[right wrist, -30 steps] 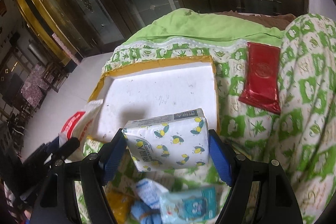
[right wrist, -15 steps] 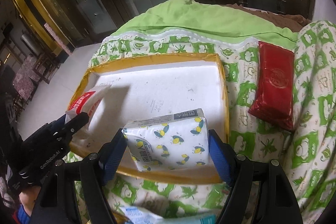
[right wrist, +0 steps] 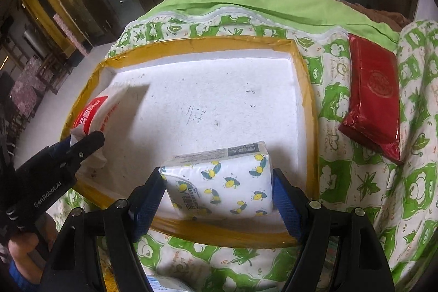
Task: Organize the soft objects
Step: 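Place the wet-wipe pack in the tray with the left tool while the right tool places the tissue pack, then grasp the yellow snack bag with the left tool while the right tool grasps the blue diaper pack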
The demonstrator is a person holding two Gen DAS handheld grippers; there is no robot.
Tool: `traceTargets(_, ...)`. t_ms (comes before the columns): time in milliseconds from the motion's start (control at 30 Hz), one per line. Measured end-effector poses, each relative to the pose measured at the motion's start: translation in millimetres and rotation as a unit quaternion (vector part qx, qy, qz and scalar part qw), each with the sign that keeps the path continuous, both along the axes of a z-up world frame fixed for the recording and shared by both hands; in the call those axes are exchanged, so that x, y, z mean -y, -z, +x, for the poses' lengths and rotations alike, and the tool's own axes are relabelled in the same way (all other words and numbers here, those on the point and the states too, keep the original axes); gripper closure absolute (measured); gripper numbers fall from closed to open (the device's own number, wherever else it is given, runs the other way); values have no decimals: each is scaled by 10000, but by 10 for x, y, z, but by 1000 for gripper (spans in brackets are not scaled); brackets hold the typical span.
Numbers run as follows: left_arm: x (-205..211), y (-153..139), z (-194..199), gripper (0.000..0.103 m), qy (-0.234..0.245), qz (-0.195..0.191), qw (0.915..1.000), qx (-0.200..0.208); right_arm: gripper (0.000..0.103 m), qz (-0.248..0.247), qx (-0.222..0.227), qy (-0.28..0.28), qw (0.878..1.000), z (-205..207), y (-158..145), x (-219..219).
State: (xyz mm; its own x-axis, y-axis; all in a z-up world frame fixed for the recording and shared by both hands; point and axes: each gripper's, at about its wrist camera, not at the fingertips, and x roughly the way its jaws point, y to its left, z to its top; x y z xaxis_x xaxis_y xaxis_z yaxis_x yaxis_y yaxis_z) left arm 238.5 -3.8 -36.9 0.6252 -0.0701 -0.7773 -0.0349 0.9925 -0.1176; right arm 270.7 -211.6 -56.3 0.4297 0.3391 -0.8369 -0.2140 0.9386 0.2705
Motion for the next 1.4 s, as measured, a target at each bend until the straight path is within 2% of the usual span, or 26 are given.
traceTargets(100, -25, 21, 2, 55, -52, -2, 10000, -2, 22, 18, 69, -16, 10000, -22, -14, 6)
traceTargets(167, -31, 20, 0, 47, -49, -3, 10000, 15, 21, -15, 135, -39, 9999, -34, -25, -3)
traceTargets(200, -34, 8, -11, 39, -59, -14, 10000, 55, 21, -19, 150, -43, 9999, -40, -24, -8)
traceTargets(333, -18, -29, -42, 27, -47, -144, 9998, 124, 17, 43, 156, -55, 9999, -98, -29, -8)
traceTargets(500, -13, -88, -159, 21, -58, -152, 9996, 212, 13, 207, 260, 1, 9994, -169, -86, 31)
traceTargets(567, -38, -133, -259, 20, -86, -270, 9992, 264, 12, 348, 288, 68, 9990, -201, -130, 80)
traceTargets(733, -131, -256, -647, 10, -248, -604, 9962, 570, 9, 845, 427, 318, 9950, -358, -305, 296)
traceTargets(933, -172, -217, -1020, 9, -413, -742, 9945, 618, 8, 1080, 485, 618, 9910, -564, -347, 530)
traceTargets(1200, 65, -193, -1374, 9, -166, -316, 9972, 659, 7, 1194, 299, 831, 9889, -866, -230, 744)
traceTargets(1400, 86, -210, -1581, 8, -155, -372, 9966, 712, 7, 1120, 227, 737, 9907, -1085, -183, 760)
